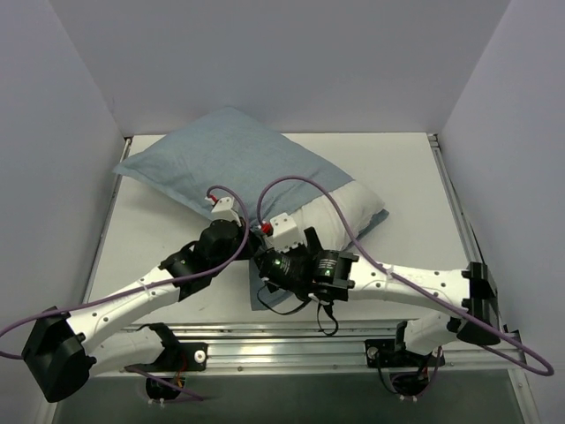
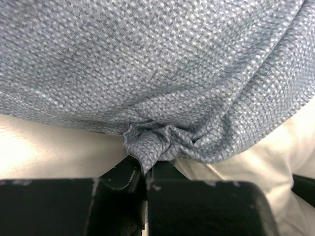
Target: Remove the pillowcase from the pillow
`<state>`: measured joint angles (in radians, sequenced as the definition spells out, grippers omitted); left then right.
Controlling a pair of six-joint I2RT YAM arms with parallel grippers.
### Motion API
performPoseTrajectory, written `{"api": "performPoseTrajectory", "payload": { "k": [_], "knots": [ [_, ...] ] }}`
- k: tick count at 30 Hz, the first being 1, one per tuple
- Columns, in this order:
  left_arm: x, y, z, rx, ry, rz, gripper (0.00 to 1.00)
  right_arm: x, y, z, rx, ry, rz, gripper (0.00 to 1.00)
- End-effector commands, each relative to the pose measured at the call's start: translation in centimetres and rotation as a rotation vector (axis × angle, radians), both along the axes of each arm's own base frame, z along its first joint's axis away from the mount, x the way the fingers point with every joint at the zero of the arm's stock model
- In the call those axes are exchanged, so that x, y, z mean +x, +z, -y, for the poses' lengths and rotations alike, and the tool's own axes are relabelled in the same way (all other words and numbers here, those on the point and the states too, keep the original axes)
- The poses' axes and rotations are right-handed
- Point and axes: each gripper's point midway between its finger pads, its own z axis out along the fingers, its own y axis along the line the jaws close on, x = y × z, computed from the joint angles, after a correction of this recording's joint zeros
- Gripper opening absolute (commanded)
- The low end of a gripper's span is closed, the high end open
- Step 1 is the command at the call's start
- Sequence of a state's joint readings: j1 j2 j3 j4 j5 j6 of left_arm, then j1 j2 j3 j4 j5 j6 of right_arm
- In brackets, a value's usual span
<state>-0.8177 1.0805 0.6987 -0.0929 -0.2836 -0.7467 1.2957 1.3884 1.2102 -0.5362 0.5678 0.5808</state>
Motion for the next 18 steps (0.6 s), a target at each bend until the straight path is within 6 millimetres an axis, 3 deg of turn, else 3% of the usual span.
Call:
{"api": "performPoseTrajectory", "payload": {
  "k": [1,5,7,10,11,12,13,14,18],
  "knots": [
    [1.6,7.7,1.1,-0.149,0.018,0.183,0.02,1.5,-1.0,3.9,-0.18,-0.157,0.109,1.0],
    [1.6,6.5,0.4,-0.118,0.047,0.167,0.02,2.2,-3.3,5.2,-0.232,-0.219,0.11,1.0],
    [1.5,6.2,0.0,-0.11,0.058,0.163,0.02,2.9,-4.3,6.9,-0.28,-0.298,0.132,0.98],
    [1.5,5.9,-0.3,-0.108,0.071,0.161,0.02,3.7,-5.1,9.0,-0.331,-0.369,0.158,0.73],
    [1.4,5.8,-0.4,-0.11,0.075,0.16,0.02,4.2,-5.2,9.5,-0.331,-0.39,0.155,0.37],
    [1.2,4.9,-0.9,-0.078,0.082,0.135,0.02,4.5,-5.2,9.5,-0.312,-0.4,0.16,0.17],
    [1.2,4.9,-1.0,-0.076,0.084,0.136,0.02,4.7,-4.8,9.4,-0.3,-0.385,0.159,0.04],
    [1.1,4.7,-1.0,-0.07,0.084,0.131,0.02,4.9,-4.5,8.9,-0.285,-0.363,0.156,0.0],
    [1.1,4.3,-0.9,-0.063,0.077,0.124,0.02,5.6,0.1,3.4,-0.04,-0.185,0.167,0.0]
  ]
}}
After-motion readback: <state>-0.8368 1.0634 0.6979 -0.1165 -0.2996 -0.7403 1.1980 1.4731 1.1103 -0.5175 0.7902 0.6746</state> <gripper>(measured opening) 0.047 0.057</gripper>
